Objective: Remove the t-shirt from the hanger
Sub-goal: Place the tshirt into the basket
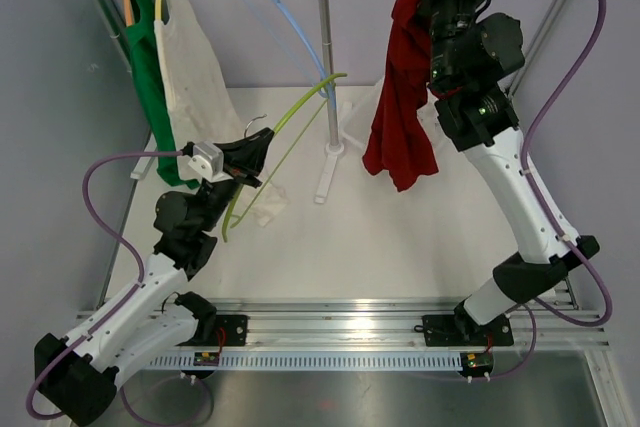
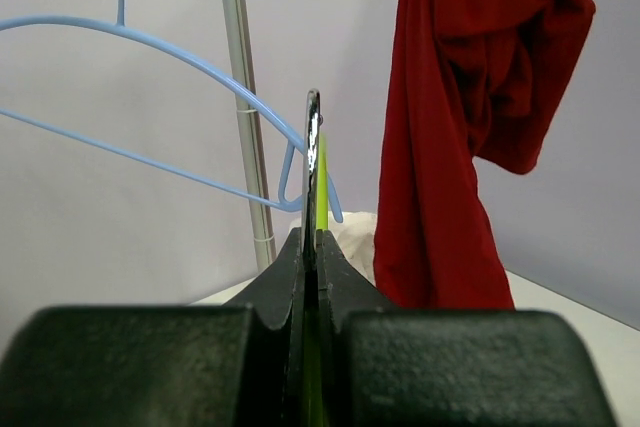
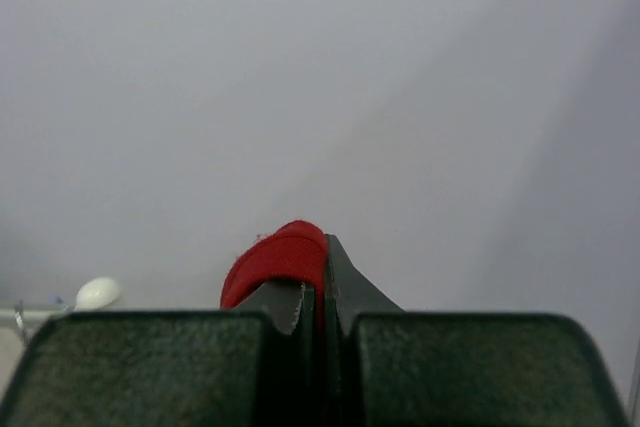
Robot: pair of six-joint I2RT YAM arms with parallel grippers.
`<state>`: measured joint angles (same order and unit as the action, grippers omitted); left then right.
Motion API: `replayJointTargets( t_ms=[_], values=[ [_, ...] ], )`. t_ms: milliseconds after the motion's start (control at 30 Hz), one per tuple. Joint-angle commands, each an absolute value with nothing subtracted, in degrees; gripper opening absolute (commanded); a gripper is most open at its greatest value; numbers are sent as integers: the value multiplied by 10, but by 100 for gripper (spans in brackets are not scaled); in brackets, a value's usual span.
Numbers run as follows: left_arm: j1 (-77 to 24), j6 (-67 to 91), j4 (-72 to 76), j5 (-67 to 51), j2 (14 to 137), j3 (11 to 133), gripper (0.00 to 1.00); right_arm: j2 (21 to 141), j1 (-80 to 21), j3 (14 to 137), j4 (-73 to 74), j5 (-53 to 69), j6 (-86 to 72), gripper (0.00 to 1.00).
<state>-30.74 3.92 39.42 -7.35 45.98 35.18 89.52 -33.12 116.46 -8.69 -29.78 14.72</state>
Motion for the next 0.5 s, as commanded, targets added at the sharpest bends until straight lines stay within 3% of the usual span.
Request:
replayJointTargets(
  t_ms=[0,333,467],
  values=[
    [-310,33,433,-76,454,363,0,935,-300,1245,-92,-272,142,0],
    [-311,37,433,-84,457,362,0,1096,-249,1474,-141,-287,142,0],
    [-312,38,433,-88,456,361,0,1100,-238,1437,-175,-315,141,0]
  ],
)
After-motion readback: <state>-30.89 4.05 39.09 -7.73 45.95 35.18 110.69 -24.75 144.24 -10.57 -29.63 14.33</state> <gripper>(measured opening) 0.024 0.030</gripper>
